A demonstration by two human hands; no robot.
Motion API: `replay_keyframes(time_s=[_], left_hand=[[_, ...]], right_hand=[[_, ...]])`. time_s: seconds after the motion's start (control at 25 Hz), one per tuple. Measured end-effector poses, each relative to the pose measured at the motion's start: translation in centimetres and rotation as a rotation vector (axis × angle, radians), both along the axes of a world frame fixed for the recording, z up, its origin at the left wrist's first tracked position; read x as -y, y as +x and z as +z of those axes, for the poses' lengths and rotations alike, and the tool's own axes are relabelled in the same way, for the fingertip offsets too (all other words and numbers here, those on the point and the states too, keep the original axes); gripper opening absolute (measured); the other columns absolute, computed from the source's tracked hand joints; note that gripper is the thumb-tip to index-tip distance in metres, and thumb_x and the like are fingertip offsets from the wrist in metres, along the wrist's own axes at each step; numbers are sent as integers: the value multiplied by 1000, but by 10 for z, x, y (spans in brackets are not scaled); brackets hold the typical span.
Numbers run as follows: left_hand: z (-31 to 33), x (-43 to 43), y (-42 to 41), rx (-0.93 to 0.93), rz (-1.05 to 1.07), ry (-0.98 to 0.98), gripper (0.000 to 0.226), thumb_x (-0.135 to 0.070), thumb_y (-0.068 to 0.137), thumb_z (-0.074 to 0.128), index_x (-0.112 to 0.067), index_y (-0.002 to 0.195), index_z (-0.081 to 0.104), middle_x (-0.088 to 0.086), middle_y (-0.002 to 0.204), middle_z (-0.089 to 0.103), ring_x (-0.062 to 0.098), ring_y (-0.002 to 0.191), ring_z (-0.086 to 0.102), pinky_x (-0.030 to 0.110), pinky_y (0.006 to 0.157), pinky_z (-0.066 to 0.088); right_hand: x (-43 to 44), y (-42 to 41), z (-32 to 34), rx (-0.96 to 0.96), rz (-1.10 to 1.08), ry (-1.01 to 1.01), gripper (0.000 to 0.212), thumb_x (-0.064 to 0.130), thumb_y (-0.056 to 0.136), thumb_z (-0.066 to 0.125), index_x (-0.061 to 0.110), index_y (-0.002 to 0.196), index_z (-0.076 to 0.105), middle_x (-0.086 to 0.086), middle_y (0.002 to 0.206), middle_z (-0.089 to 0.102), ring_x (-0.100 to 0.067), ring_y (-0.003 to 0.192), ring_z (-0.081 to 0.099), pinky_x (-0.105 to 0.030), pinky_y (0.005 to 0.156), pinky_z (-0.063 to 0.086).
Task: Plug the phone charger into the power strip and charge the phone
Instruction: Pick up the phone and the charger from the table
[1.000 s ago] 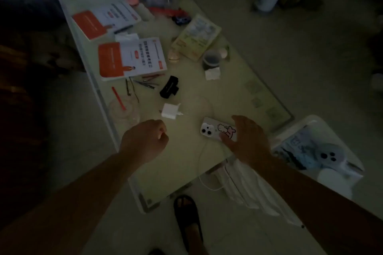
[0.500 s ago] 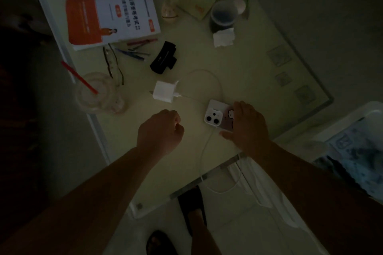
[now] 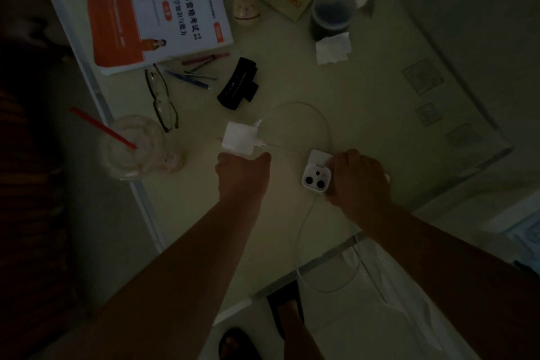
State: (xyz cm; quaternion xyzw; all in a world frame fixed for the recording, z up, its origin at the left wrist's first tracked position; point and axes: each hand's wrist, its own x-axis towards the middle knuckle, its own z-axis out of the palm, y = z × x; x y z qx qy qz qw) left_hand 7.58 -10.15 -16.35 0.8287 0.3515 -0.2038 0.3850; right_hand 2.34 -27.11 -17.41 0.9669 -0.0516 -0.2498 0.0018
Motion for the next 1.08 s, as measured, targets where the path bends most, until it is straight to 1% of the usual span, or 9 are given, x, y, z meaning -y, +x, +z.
replay_keyframes(time_s=[0.12, 0.24, 0.32, 0.48, 0.6, 0.68, 0.8, 0.96, 1.08], left_hand=[[-2, 7, 21, -48, 319, -103, 95, -43, 67, 79, 2, 131, 25, 21, 138, 40, 35, 121, 48, 37, 91, 41], [-10, 6, 42, -70, 440, -156, 108, -49, 62, 81, 3, 134, 20, 21, 141, 34, 34, 125, 43, 44, 101, 45], [-17, 3, 51, -101, 429, -152, 110, -55, 62, 78, 5, 133, 20, 22, 141, 34, 34, 124, 44, 46, 99, 47], [-26, 1, 59, -90, 185, 20, 107, -68, 71, 61, 15, 131, 28, 26, 133, 45, 34, 120, 50, 37, 101, 43], [-28, 3, 55, -55, 235, -6, 97, -54, 69, 73, 10, 129, 32, 23, 134, 45, 31, 123, 48, 34, 97, 42], [-27, 2, 48, -46, 211, -56, 86, -46, 64, 78, 5, 124, 44, 18, 129, 54, 30, 115, 55, 33, 93, 47], [-20, -3, 40, 25, 91, -76, 68, -41, 60, 76, -5, 115, 58, 13, 114, 66, 29, 100, 64, 39, 86, 54], [0, -6, 24, 123, 74, -151, 59, -30, 62, 79, -15, 115, 56, 1, 99, 64, 17, 77, 59, 26, 68, 44], [14, 0, 17, 159, 77, -328, 58, -20, 64, 80, -12, 115, 54, 6, 104, 65, 18, 80, 62, 25, 63, 47]], right_hand=[[1, 6, 0, -40, 38, 8, 60, 30, 82, 61, 7, 131, 34, -15, 129, 43, -31, 110, 49, -40, 91, 39], [1, 9, 0, -63, 116, -19, 59, 23, 86, 56, 4, 135, 27, -16, 135, 38, -31, 109, 49, -40, 90, 41], [5, 8, 0, -60, 131, -28, 60, 23, 88, 53, 5, 136, 24, -17, 134, 38, -32, 108, 49, -40, 89, 42], [12, 9, -2, -115, 124, -80, 63, 29, 86, 56, 5, 136, 26, -16, 130, 39, -31, 107, 48, -39, 85, 44], [20, 10, -2, -151, 106, -1, 73, 35, 74, 70, 9, 129, 31, -13, 130, 36, -30, 108, 45, -37, 81, 47], [25, 10, 4, -113, 14, 105, 79, 40, 60, 78, 11, 121, 37, -11, 122, 39, -29, 103, 46, -36, 75, 48], [30, 9, 15, 14, -30, 207, 79, 42, 51, 78, 10, 116, 45, -11, 111, 44, -30, 98, 48, -40, 74, 51], [33, 18, 29, 146, -65, 298, 75, 47, 50, 72, 11, 112, 48, -10, 105, 47, -28, 98, 46, -38, 76, 47], [29, 22, 41, 241, -90, 315, 75, 44, 50, 77, 7, 109, 49, -13, 104, 47, -31, 96, 45, -33, 72, 41]])
